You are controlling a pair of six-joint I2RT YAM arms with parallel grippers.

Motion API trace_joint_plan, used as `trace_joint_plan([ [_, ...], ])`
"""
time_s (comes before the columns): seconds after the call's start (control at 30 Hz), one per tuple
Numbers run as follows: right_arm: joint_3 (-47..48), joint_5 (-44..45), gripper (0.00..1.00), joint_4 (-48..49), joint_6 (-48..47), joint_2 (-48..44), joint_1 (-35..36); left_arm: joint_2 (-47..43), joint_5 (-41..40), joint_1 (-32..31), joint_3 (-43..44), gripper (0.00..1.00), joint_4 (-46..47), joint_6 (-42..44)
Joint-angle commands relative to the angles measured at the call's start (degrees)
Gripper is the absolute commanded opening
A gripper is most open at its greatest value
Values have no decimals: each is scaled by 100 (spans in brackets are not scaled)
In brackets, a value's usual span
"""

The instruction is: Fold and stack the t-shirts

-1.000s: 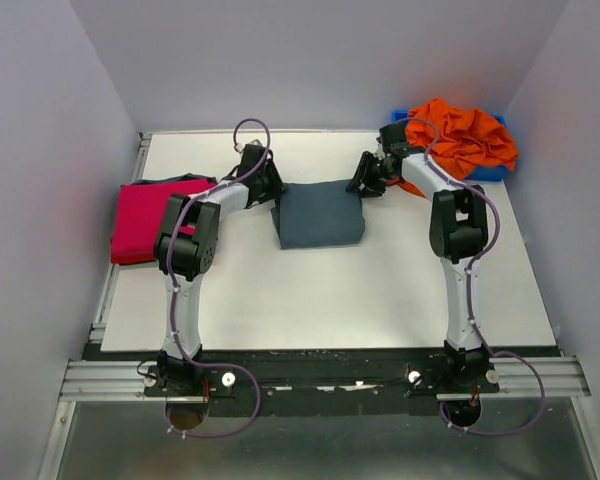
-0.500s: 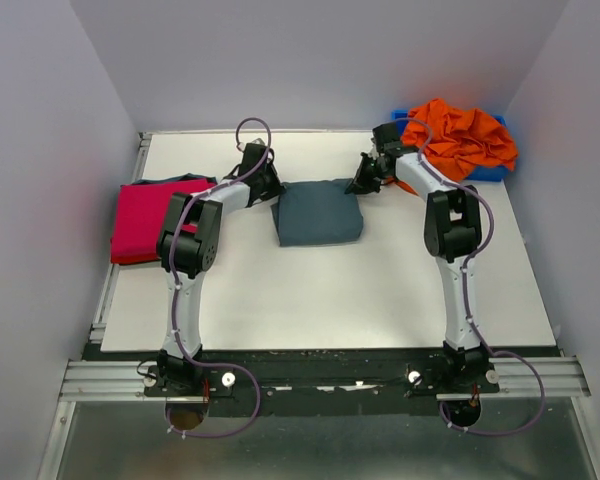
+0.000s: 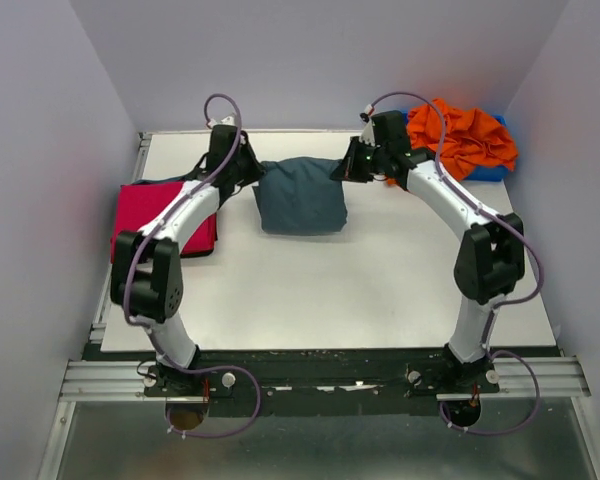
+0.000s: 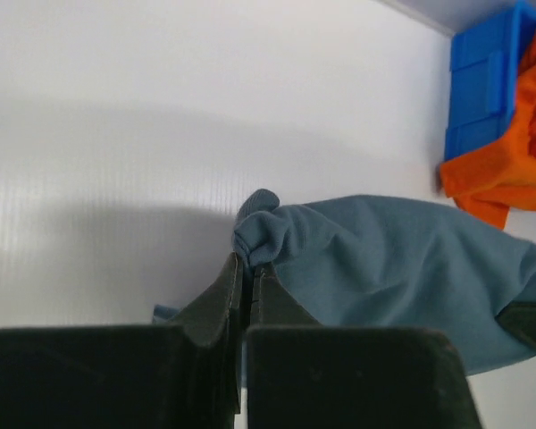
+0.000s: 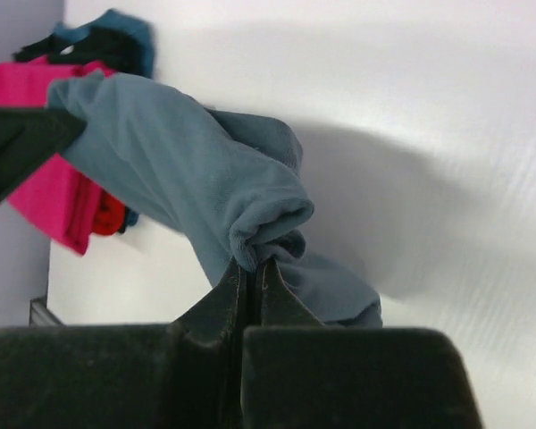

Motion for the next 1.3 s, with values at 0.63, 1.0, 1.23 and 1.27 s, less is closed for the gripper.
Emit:
trace_joint_plan([
  [0.63, 1215, 129, 1, 977, 745, 10, 2615, -3589, -2188, 3085, 63, 0, -3414, 1303],
  [1.0, 3017, 261, 1, 889, 1299, 1707, 3055, -3063, -2813, 4149, 63, 0, -3098, 1400],
  [1.23, 3388, 507, 1, 1011, 1396, 2208, 3055, -2465, -2690, 4352, 220, 0, -2676, 1400],
  [1.27, 3440, 499, 1, 1046, 1405, 2261, 3047, -2386, -2707, 4370, 299, 0, -2675, 1418],
])
